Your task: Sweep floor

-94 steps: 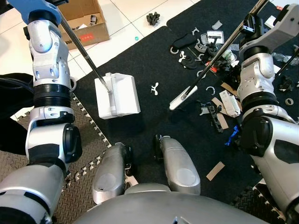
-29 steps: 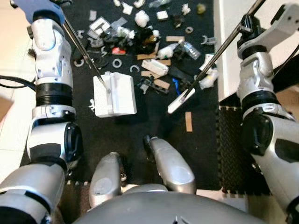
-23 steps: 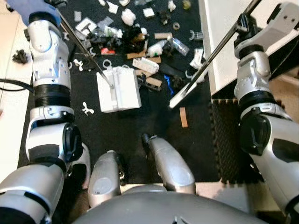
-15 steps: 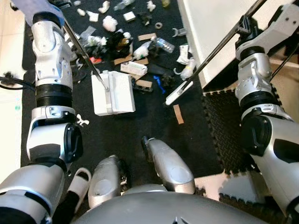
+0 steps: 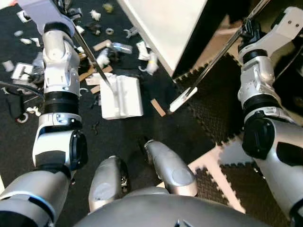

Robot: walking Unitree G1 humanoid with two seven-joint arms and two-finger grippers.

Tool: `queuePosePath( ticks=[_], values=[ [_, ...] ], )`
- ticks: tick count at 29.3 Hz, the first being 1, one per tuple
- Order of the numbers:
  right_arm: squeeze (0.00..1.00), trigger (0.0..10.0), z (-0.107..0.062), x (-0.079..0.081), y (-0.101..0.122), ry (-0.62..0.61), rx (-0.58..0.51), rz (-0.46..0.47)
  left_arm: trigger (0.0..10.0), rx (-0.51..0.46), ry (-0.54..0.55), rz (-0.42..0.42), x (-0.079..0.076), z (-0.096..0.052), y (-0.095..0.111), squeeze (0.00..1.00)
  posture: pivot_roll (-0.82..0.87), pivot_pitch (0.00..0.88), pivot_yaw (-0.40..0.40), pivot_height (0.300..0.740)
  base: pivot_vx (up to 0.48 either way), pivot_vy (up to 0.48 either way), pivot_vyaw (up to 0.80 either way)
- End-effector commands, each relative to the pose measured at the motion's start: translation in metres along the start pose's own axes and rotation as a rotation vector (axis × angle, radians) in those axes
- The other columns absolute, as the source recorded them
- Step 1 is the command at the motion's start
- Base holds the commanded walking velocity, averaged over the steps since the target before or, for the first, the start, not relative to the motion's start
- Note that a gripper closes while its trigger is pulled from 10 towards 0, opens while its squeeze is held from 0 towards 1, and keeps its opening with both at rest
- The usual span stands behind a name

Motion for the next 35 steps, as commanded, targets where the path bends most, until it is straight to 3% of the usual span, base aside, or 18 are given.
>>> queuePosePath(
  ticks=[1, 3, 4, 8, 15, 20, 23, 27, 35],
  values=[
    [0.00, 10.0, 0.002, 0.000, 0.007, 0.000, -0.026, -0.003, 10.0, -0.024, -0.001, 0.011, -0.003, -0.002, 0.005, 0.00, -0.03, 0.065, -0.015, 0.740, 0.000, 0.000, -0.61],
    [0.00, 10.0, 0.002, 0.000, 0.006, 0.001, -0.025, -0.003, 10.0, -0.016, 0.005, 0.013, -0.002, -0.004, 0.001, 0.00, -0.03, 0.064, -0.013, 0.740, 0.000, 0.000, -0.61],
    [0.00, 10.0, 0.002, 0.002, 0.004, 0.013, -0.017, -0.003, 10.0, 0.019, 0.036, 0.040, 0.003, -0.013, -0.015, 0.00, -0.03, 0.063, -0.012, 0.740, 0.000, 0.000, -0.58],
    [0.00, 10.0, 0.000, 0.007, -0.001, 0.046, 0.004, -0.008, 10.0, 0.069, 0.106, 0.085, 0.014, -0.025, -0.036, 0.00, -0.03, 0.063, -0.017, 0.740, 0.000, 0.000, -0.14],
    [0.00, 10.0, -0.001, 0.010, -0.006, 0.077, 0.030, -0.030, 10.0, 0.125, 0.172, 0.138, 0.028, -0.039, -0.054, 0.00, -0.03, 0.061, -0.017, 0.740, 0.000, 0.000, 0.00],
    [0.00, 10.0, -0.005, 0.018, -0.017, 0.134, 0.073, -0.103, 10.0, 0.162, 0.177, 0.180, 0.031, -0.053, -0.072, 0.00, -0.02, 0.059, -0.017, 0.740, 0.000, 0.000, 0.00],
    [0.00, 10.0, -0.007, 0.023, -0.023, 0.164, 0.090, -0.117, 10.0, 0.177, 0.173, 0.187, 0.031, -0.057, -0.078, 0.00, -0.02, 0.058, -0.018, 0.740, 0.000, 0.000, 0.00],
    [0.00, 10.0, -0.010, 0.028, -0.029, 0.192, 0.104, -0.143, 10.0, 0.184, 0.103, 0.164, 0.019, -0.058, -0.086, 0.00, -0.02, 0.068, -0.019, 0.740, 0.000, 0.000, 0.00],
    [0.00, 10.0, -0.015, 0.040, -0.037, 0.265, 0.115, -0.183, 10.0, 0.198, 0.071, 0.125, 0.008, -0.052, -0.092, 0.00, -0.02, 0.088, -0.012, 0.740, 0.000, 0.000, 0.00]
  ],
)
Point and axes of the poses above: a point about 5 cm out from each wrist's last joint towards the gripper, its own z axis pointing out of the wrist towards the gripper, its own y axis along the axis of the wrist's last joint, x = y × z, the point moved 3 cm from there along z, pointing out of the wrist towards the gripper, and after that the axes turned 4 degrees about -z, right-handed, at the moved point
